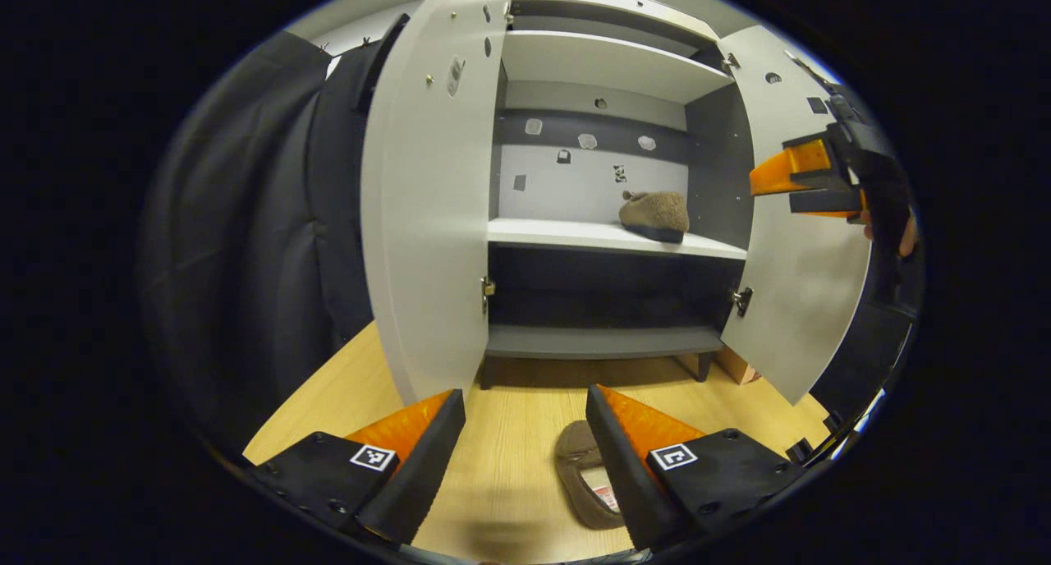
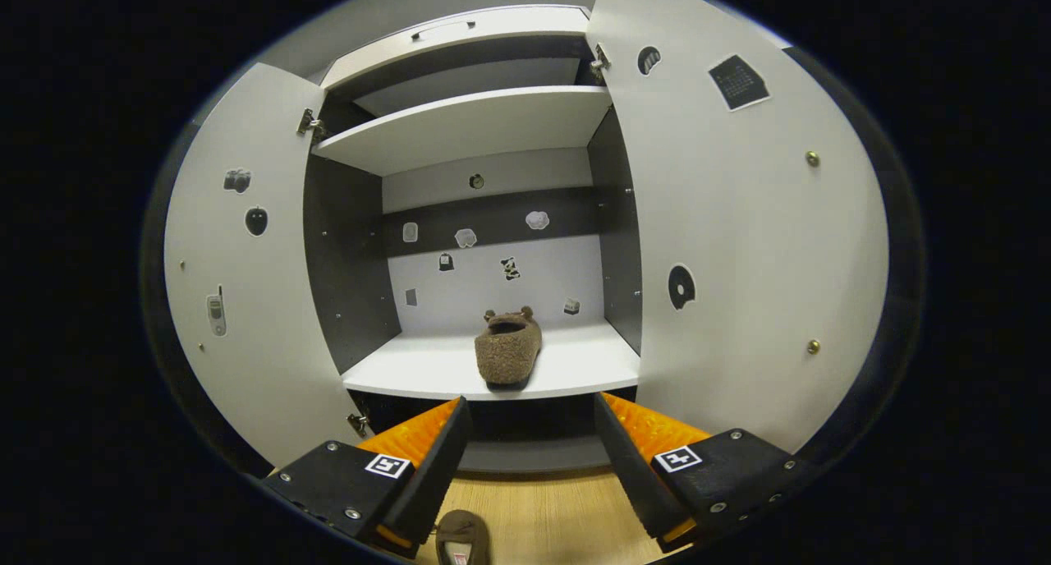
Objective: Grab one shoe with the right hand and put it into the shoe cabinet, grab the other shoe with the left hand and put it into the shoe cabinet; then close the right door with the right hand and the left door with the left hand.
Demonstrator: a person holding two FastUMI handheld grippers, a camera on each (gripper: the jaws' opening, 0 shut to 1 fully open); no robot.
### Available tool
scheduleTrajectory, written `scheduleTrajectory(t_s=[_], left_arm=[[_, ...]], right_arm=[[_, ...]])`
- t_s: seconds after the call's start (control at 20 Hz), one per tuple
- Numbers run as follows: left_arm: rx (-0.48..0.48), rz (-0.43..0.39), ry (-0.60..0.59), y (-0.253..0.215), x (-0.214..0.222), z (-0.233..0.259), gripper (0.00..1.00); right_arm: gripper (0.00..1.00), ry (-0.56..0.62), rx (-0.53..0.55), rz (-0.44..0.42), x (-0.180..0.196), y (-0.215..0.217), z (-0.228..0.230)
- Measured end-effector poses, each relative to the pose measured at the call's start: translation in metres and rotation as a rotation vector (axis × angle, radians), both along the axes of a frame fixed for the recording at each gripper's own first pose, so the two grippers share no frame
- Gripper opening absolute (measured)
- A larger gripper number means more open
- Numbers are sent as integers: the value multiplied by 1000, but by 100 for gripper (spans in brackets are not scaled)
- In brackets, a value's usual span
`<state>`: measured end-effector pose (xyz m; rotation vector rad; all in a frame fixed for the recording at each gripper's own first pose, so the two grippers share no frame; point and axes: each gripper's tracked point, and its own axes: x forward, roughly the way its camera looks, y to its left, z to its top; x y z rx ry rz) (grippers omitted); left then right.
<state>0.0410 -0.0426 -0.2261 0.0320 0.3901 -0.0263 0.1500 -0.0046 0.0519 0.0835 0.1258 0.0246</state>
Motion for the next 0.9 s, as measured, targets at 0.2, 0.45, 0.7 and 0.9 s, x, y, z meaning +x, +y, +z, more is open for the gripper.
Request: scheduleTrajectory(t_s=[0.2, 0.45, 0.7, 0.9], left_arm=[[-26, -15, 145, -20, -2, -69, 97], [-30, -6, 275, -20, -11, -140, 97], [6, -36, 414, -26, -4, -183, 98], [-26, -19, 516, -28, -17, -193, 98]], right_arm=[[92, -1, -32, -10, -36, -17, -9], [92, -4, -39, -51, -60, -45, -14], [92, 4, -10, -99, -76, -72, -17], [93, -4, -6, -117, -88, -87, -13]])
